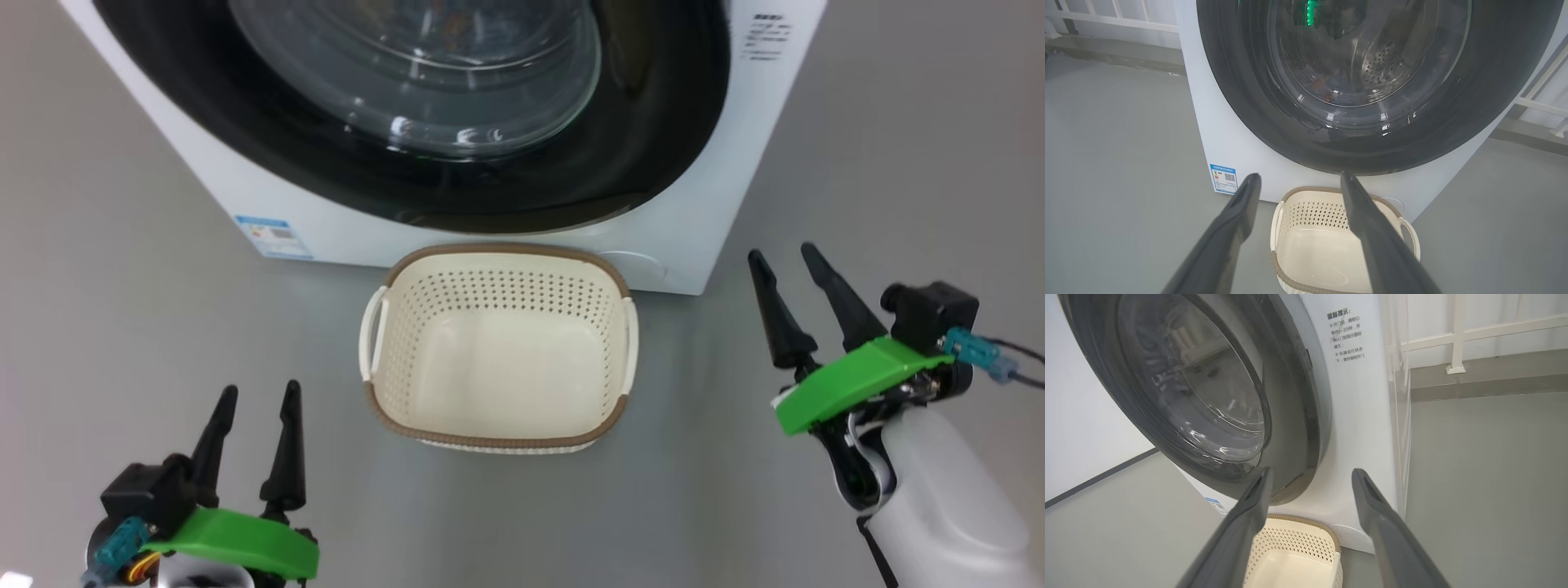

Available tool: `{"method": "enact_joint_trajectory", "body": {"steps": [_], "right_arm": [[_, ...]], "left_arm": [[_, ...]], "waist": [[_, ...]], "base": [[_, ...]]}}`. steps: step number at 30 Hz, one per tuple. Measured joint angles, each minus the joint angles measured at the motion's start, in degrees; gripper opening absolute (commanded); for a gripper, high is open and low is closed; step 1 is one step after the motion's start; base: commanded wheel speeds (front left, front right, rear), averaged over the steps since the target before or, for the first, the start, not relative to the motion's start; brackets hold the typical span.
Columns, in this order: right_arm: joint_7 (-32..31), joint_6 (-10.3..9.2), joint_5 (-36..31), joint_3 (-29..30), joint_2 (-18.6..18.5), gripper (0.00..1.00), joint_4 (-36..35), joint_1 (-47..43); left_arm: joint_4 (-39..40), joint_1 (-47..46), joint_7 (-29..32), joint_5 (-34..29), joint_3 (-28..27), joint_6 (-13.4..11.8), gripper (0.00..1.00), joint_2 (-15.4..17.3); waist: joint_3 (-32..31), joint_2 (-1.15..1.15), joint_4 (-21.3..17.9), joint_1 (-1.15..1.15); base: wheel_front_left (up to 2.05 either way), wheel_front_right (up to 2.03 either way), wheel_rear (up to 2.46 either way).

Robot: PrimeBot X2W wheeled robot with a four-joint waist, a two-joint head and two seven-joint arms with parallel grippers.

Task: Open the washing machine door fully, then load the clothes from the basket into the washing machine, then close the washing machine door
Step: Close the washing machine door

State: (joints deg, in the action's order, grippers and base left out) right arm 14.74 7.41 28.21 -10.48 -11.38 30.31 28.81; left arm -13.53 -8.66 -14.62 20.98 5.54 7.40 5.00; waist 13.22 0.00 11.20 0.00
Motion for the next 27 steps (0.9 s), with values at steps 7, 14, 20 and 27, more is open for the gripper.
{"method": "enact_joint_trajectory", "body": {"steps": [7,14,20,27], "right_arm": [[0.0,0.00,-0.5,0.5,-0.5,1.00,-1.6,-5.5],[0.0,0.00,-1.4,2.2,-0.6,1.00,-2.6,-9.1],[0.0,0.00,-1.5,4.2,-0.7,1.00,-3.0,-12.4],[0.0,0.00,-1.8,5.8,-0.9,1.00,-3.5,-15.6]], "left_arm": [[-1.3,1.5,0.0,0.0,-0.5,0.0,1.00,1.4],[-2.9,1.7,0.0,0.0,-1.4,0.0,1.00,1.9],[-4.1,2.7,0.0,0.0,-2.0,0.0,1.00,2.4],[-4.5,3.1,0.0,0.1,-2.2,0.0,1.00,2.6]], "waist": [[-2.1,0.00,-4.1,0.00],[-3.6,0.00,-7.3,0.00],[-4.8,0.00,-9.4,0.00],[-5.6,0.00,-10.7,0.00]], "base": [[0.00,0.00,0.00],[0.00,0.00,0.00],[0.00,0.00,0.00],[0.00,0.00,0.00]]}}
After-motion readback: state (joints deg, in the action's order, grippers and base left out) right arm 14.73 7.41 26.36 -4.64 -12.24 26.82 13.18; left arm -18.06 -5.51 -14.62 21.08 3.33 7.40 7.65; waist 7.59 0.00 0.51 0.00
